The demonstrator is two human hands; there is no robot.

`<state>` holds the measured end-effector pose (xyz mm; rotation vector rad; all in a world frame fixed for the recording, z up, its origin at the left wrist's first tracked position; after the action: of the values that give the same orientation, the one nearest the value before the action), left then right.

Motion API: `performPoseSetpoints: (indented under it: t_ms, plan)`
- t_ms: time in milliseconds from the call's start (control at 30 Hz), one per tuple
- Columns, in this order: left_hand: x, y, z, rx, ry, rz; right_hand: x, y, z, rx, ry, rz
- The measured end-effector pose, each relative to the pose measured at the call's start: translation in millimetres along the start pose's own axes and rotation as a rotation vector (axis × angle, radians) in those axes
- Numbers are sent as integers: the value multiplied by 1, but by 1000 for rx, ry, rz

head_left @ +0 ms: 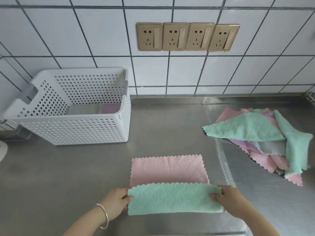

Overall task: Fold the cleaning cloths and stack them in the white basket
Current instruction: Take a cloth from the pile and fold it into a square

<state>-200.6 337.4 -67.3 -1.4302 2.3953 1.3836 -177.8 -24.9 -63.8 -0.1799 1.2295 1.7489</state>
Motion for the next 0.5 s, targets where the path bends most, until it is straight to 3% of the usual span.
performPoseSetpoints:
  t_ms: [200, 500]
  plan:
    - [-19, -24, -1, -63, 167, -97, -14, -19, 24, -10, -82, -91]
    - [-39, -54, -20, -141, -49, -291, -22, -55, 49, 36, 12, -160]
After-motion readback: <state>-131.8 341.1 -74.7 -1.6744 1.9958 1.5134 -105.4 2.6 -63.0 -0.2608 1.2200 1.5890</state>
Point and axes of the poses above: each hand's wrist, its own y-axis away from the middle knuckle, its own x-axis out of the palm, z = x × y, the point moved 7 cm from there along -y, towards the middle knuckle, and after that the axes turned 5 degrees about z, right-handed, at the moved point
